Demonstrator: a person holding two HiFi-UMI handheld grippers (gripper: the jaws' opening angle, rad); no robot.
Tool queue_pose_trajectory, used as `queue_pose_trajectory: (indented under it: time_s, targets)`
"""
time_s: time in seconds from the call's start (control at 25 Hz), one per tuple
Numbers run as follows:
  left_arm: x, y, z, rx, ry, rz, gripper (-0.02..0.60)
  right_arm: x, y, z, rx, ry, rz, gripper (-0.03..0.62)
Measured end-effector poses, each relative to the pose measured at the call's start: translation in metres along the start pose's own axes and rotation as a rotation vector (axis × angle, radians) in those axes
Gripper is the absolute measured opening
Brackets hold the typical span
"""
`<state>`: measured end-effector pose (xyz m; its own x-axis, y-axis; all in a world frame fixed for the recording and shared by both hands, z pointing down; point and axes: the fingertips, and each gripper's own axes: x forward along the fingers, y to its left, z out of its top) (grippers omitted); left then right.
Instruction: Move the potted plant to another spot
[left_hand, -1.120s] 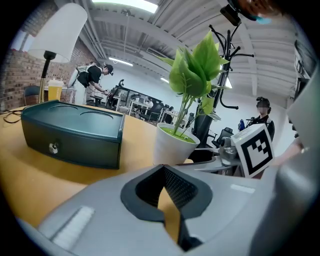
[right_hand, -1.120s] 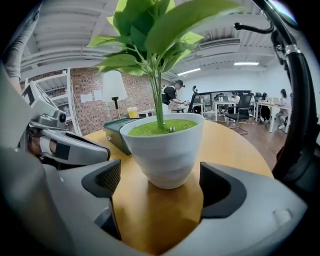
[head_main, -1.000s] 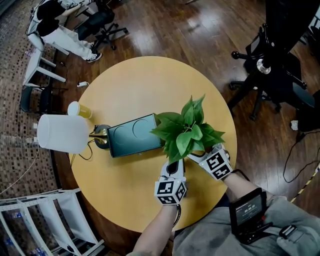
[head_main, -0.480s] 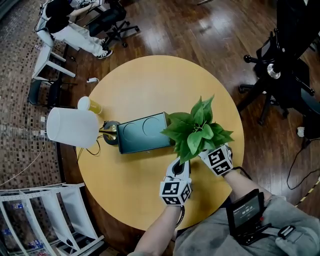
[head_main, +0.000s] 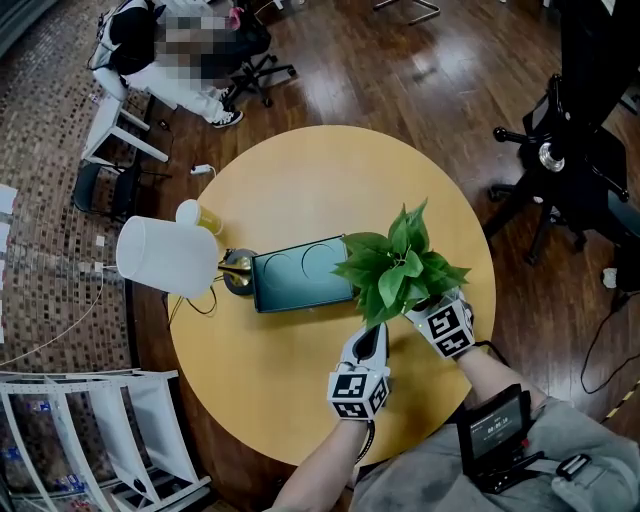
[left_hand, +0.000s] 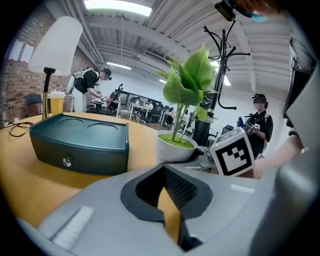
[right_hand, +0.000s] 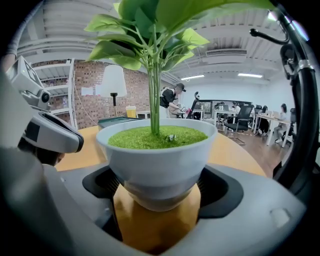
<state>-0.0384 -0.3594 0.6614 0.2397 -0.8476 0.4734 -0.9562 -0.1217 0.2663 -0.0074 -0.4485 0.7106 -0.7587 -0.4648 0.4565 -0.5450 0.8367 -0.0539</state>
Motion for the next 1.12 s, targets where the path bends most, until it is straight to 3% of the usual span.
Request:
queue_pose_trajectory:
  time_s: [0.6, 0.88, 1.12]
  targets:
    - [-0.017, -0.011, 0.018, 0.048, -0.02, -0.03, 0.0, -0.025, 0.009, 0.018, 0.02, -0.046, -0.005, 0.471]
    - [-0.036, -0.029, 0.044, 0.085, -0.087, -0.074, 0.001, -0.06, 0.021, 0.052, 0.005, -0.077, -0.026, 0.471]
    - [-0.078, -0.049, 0.056, 0.112, -0.141, -0.122, 0.001, -0.097, 0.057, 0.082, -0.024, -0.109, -0.046, 0.471]
